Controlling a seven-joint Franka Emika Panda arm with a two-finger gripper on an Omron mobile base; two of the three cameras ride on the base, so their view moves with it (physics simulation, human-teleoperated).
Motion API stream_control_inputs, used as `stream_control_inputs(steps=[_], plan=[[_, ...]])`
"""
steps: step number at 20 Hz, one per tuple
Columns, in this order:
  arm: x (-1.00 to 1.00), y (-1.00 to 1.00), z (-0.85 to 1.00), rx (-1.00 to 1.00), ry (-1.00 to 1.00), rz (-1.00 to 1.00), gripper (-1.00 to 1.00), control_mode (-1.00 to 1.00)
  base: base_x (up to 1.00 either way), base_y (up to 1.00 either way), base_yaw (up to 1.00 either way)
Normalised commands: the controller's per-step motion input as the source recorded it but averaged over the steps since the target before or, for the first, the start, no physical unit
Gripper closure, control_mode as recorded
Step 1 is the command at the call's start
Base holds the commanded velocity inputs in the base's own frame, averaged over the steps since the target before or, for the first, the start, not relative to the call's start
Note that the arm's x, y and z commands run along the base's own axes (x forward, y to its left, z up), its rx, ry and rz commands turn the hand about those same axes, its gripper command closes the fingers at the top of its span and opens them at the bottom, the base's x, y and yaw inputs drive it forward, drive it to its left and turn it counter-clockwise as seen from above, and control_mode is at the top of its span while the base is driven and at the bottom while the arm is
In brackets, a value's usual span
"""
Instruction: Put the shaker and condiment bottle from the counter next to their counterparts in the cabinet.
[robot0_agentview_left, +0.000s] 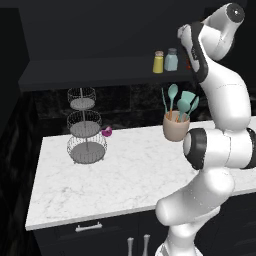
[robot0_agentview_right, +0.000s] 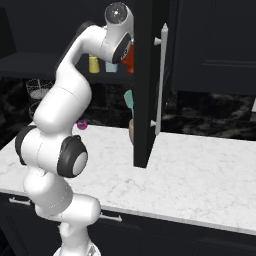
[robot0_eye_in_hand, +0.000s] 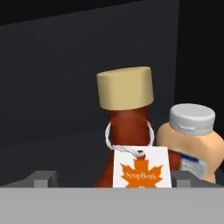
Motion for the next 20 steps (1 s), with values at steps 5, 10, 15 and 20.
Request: stream_control_inputs(steps=[5, 10, 15, 20], plan=[[0.22, -0.06, -0.01, 0.00, 0.00, 0.00, -1.00, -1.00, 0.00, 0.00, 0.00], [-0.21, 0.01, -0.03, 0.00, -0.01, 0.00, -1.00, -1.00, 0.00, 0.00, 0.00], [-0.71, 0.10, -0.21, 0.00, -0.06, 0.00, -1.00, -1.00, 0.00, 0.00, 0.00], [-1.00, 0.41, -0.93, -0.06, -0.12, 0.00, -1.00, -1.00, 0.00, 0.00, 0.00]])
